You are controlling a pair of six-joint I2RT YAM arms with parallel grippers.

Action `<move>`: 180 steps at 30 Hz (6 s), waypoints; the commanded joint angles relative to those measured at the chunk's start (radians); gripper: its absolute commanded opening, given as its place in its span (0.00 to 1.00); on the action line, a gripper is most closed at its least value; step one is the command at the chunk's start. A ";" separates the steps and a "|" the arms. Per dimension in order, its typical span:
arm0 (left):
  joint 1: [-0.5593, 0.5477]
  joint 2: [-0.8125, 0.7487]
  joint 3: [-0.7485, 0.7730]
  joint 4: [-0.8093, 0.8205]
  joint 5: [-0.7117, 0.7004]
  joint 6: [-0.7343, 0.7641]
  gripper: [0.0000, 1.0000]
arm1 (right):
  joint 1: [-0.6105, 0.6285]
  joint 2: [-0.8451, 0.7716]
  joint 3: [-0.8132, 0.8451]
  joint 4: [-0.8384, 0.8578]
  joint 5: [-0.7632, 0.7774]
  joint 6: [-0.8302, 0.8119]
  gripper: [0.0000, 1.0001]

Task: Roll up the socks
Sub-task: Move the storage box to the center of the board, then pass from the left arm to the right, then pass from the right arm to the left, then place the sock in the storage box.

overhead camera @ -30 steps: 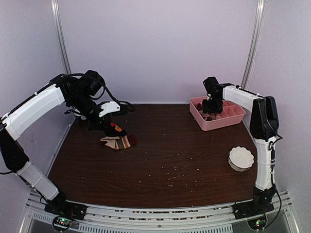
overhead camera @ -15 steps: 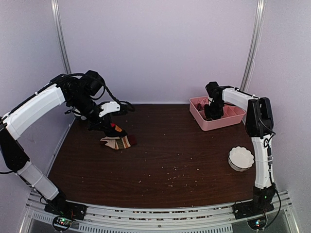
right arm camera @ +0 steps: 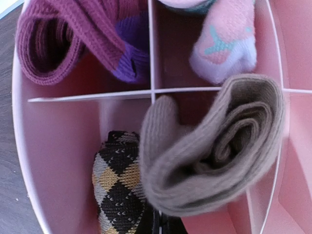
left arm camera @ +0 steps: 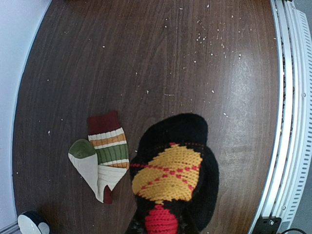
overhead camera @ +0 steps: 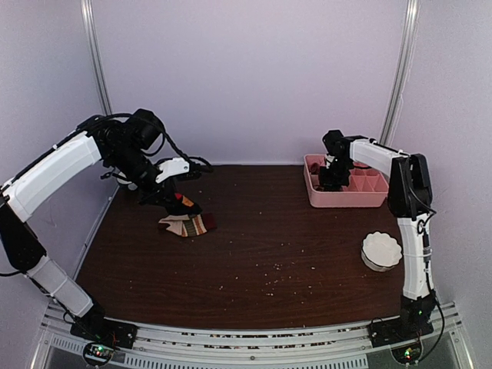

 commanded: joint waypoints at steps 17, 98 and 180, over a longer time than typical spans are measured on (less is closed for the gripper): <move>0.007 -0.090 -0.033 -0.007 0.019 -0.025 0.00 | 0.541 -0.111 -0.321 0.612 -0.121 0.656 0.02; 0.071 0.132 0.321 -0.283 0.701 0.020 0.00 | 0.745 -0.581 -0.734 1.361 -0.526 0.319 0.60; -0.100 0.848 0.814 0.240 -0.300 -0.900 0.00 | 0.624 -0.998 -1.260 1.075 0.386 0.194 0.69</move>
